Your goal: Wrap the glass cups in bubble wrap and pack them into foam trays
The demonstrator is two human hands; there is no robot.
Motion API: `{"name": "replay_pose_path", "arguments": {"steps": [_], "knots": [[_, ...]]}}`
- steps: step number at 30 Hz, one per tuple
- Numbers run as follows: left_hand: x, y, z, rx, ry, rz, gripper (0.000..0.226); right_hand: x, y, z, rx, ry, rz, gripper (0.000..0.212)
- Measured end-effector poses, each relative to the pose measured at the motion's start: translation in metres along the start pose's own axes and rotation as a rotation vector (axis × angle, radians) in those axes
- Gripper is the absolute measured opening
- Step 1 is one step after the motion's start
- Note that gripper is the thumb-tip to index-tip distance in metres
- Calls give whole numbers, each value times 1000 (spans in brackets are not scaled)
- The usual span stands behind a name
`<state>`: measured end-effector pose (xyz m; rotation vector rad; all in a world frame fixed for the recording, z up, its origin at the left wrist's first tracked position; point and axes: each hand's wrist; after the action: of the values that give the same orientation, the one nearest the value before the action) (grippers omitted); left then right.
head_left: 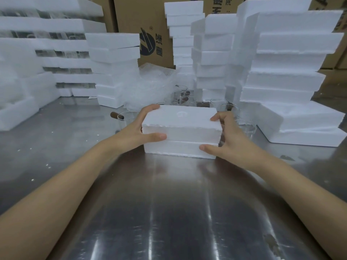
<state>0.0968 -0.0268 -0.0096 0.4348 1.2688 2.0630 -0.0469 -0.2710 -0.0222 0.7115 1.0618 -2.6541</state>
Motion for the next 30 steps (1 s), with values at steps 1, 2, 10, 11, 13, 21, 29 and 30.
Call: {"name": "replay_pose_path", "arguments": {"steps": [1,2,10,11,13,21,29,30], "knots": [[0,0,0,-8,5,-1,85,0,1,0,2,10,-2,59],[-1,-1,1,-20,7,-3,88,-1,1,0,13,15,-6,58],[-1,-2,6,-153,-13,64,102,0,0,3,6,-57,-40,54],[-2,-2,6,-167,-11,67,102,-1,-3,3,-13,-55,-51,51],[-3,-2,6,-175,-11,75,102,-2,-5,4,-50,-42,-70,45],[-5,-2,8,-138,-19,42,104,-4,-2,3,-51,-40,-93,40],[-10,-9,18,-100,-89,49,102,-2,-2,1,97,-59,-67,40],[-10,-9,19,-100,-88,51,102,-2,-2,1,106,-61,-70,39]]}}
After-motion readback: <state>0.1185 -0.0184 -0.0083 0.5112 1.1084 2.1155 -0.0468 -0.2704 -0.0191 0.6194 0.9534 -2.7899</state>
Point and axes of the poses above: each hand's wrist, its own x-axis away from the middle knuckle, its own z-axis out of the back of the hand, y = z × x, and after that the axes turned 7 degrees about z, right-handed
